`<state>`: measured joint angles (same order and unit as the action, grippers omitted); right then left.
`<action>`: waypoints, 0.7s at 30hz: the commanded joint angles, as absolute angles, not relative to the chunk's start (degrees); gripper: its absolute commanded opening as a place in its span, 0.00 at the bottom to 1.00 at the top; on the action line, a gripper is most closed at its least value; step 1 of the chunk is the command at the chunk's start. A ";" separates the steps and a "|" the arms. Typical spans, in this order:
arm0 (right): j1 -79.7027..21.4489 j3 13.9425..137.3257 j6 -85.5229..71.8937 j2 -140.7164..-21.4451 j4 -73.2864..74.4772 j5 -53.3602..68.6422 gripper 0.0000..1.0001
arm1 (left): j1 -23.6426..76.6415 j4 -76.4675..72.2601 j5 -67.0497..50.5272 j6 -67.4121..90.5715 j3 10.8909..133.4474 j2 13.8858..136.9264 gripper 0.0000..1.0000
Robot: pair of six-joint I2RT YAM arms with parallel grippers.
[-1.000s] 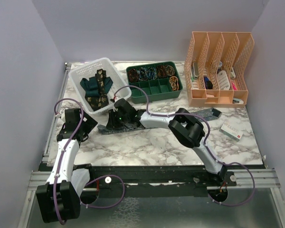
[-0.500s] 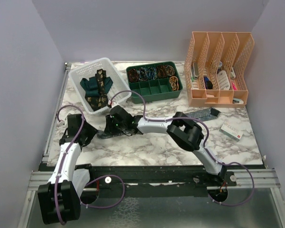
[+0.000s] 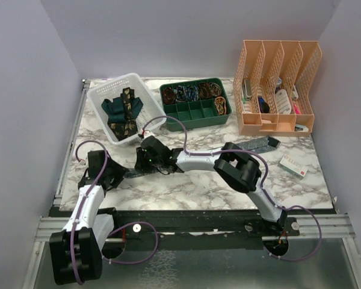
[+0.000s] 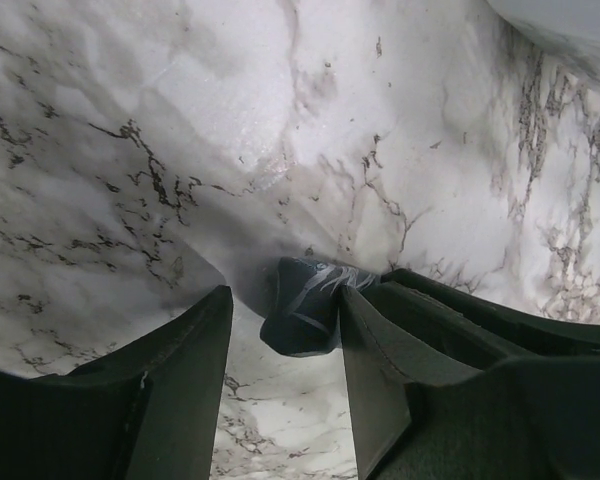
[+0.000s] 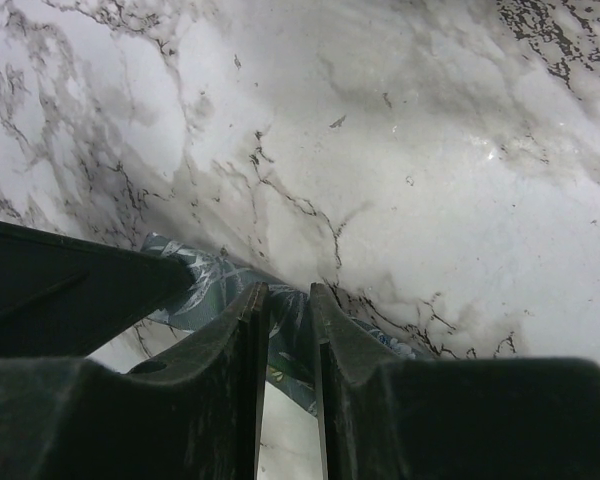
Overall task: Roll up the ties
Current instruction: Flatten out the tie at the center of the board.
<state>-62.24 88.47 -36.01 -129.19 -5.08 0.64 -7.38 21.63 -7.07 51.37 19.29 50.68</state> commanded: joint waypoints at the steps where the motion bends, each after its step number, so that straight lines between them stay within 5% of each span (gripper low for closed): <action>1: -63.27 86.57 -36.03 -127.48 -5.15 -0.85 0.29 | -7.65 17.85 -10.33 53.60 17.41 50.15 0.45; 9: -63.98 83.93 -36.00 -124.85 -5.59 -0.44 0.29 | -7.63 14.29 -7.99 51.75 15.46 49.94 0.01; 21: -61.00 77.64 -32.48 -112.89 4.74 -9.74 0.34 | -7.64 -7.63 -16.91 42.49 7.92 47.10 0.00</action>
